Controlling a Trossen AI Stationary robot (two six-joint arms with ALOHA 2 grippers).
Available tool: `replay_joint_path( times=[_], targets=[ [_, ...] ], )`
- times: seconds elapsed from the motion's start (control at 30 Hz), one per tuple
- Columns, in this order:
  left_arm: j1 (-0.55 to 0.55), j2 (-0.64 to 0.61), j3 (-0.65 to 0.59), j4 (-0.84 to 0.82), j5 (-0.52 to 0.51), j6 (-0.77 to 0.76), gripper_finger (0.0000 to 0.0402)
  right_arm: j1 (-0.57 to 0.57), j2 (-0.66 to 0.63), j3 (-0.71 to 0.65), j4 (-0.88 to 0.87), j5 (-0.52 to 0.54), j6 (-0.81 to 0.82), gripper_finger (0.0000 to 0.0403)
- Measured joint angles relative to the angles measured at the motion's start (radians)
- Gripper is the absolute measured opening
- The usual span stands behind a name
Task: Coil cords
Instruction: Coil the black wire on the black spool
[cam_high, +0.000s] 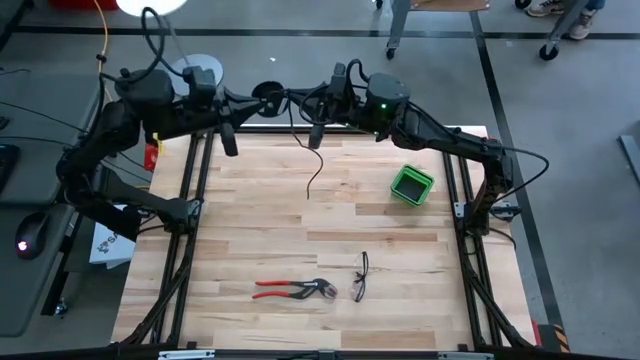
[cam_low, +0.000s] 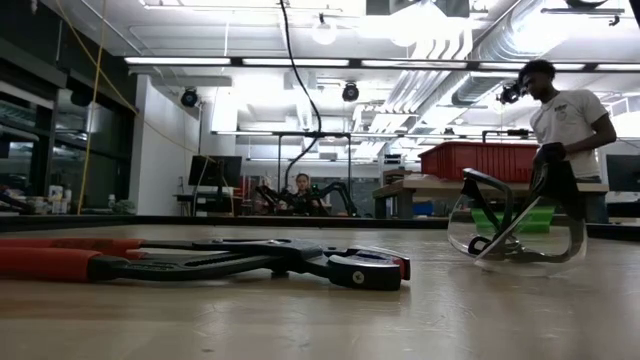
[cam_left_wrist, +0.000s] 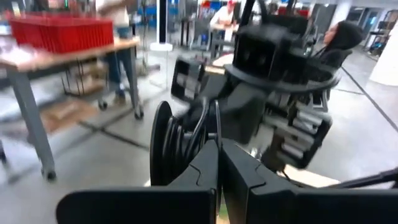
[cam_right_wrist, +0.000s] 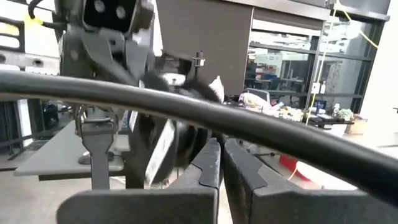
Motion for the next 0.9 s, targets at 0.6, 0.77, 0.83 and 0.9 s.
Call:
replay_joint_path(
  times=[0.6,0.77,0.83,0.9],
  targets=[
    [0.0,-0.019,0.001,0.153,0.005,0.086,0.0,0.003,0.001,0.0,-0.129,-0.007,0.183,0.0144],
    [0.0,-0.019,0.001,0.195,0.07,0.085,0.0,0.003,0.0,0.0,-0.148,-0.006,0.181,0.0187],
    [0.002,-0.023,0.001,0.187,0.111,0.078,0.0,0.003,-0.006,-0.001,-0.152,-0.007,0.179,0.0191],
    [0.009,-0.03,0.001,0.179,0.157,0.073,0.0,0.003,-0.022,-0.001,-0.163,-0.023,0.175,0.0192]
  ],
)
